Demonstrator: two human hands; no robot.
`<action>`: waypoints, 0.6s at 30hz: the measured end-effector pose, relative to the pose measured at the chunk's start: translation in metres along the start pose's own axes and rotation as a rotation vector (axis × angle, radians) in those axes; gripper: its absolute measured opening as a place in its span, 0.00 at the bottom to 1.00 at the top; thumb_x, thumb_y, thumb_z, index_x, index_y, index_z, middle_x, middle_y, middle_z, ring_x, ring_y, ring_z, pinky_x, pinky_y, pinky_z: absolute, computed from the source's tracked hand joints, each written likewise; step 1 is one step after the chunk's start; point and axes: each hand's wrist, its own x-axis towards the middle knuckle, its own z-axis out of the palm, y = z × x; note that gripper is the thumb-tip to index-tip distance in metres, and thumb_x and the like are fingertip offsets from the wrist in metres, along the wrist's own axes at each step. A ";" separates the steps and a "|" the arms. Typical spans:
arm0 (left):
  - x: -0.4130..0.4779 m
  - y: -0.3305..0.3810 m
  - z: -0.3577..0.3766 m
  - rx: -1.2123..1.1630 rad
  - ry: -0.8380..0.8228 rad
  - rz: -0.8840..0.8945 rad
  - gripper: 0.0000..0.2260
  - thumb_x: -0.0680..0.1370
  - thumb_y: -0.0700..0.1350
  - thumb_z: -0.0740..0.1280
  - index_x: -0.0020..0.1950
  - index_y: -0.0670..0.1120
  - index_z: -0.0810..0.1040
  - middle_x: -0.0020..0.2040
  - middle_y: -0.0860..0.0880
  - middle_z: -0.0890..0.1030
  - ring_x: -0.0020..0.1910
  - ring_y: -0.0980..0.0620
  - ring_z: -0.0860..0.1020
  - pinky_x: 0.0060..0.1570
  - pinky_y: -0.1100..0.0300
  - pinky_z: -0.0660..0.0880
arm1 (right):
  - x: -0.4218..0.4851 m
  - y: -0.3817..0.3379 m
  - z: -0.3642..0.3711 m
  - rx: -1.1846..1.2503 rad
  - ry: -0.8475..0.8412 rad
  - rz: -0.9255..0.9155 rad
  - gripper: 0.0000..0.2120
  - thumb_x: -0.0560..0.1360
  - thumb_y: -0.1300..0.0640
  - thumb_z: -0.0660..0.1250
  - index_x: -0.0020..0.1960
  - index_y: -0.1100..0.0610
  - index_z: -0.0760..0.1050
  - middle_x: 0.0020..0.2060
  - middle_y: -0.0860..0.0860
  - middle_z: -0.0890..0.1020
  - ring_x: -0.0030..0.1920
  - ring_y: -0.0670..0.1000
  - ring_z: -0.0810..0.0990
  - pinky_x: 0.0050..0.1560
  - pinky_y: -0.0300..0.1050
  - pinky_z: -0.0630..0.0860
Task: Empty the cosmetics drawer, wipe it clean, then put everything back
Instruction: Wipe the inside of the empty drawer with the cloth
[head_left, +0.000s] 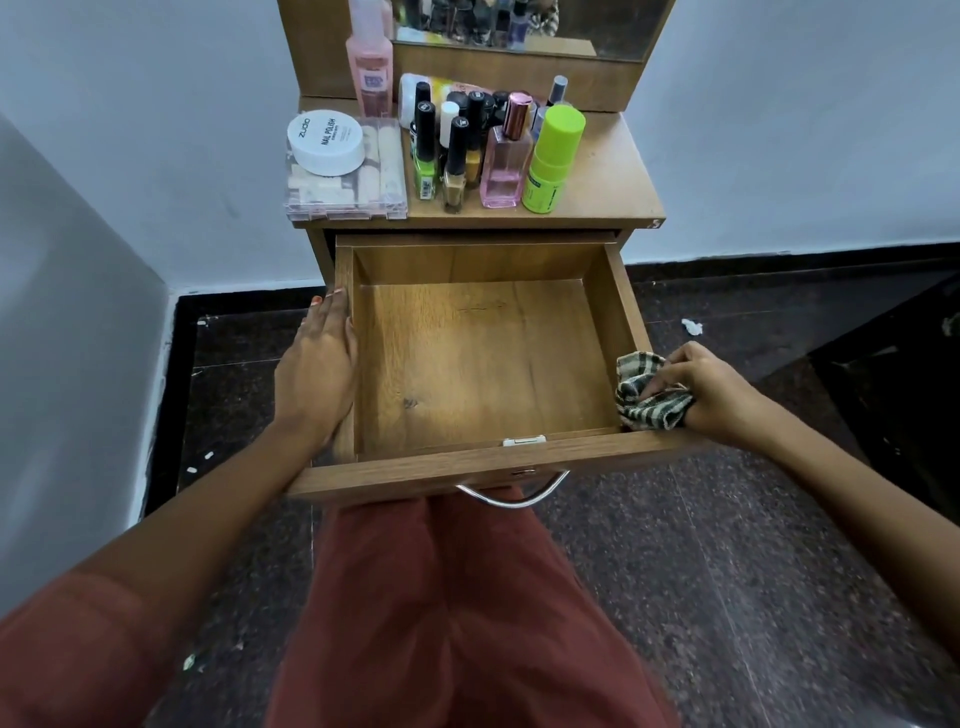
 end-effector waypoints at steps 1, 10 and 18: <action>0.000 0.000 0.000 0.001 -0.001 0.001 0.19 0.82 0.43 0.50 0.72 0.42 0.61 0.73 0.43 0.64 0.72 0.45 0.62 0.62 0.44 0.70 | 0.003 0.001 0.001 -0.013 -0.001 0.011 0.12 0.68 0.75 0.66 0.47 0.63 0.80 0.47 0.53 0.68 0.51 0.55 0.72 0.51 0.41 0.70; 0.000 0.002 -0.001 0.004 -0.010 -0.002 0.19 0.82 0.43 0.50 0.73 0.42 0.61 0.73 0.43 0.63 0.73 0.46 0.62 0.62 0.44 0.70 | 0.058 -0.007 -0.015 -0.015 0.134 -0.006 0.14 0.69 0.72 0.67 0.54 0.66 0.77 0.61 0.62 0.70 0.62 0.59 0.69 0.62 0.41 0.66; 0.000 0.003 -0.003 0.016 -0.014 0.003 0.19 0.82 0.43 0.50 0.72 0.42 0.61 0.73 0.44 0.63 0.73 0.46 0.61 0.61 0.44 0.70 | 0.063 -0.012 -0.020 0.053 0.136 -0.001 0.13 0.70 0.68 0.68 0.54 0.63 0.76 0.56 0.59 0.69 0.55 0.56 0.70 0.59 0.45 0.70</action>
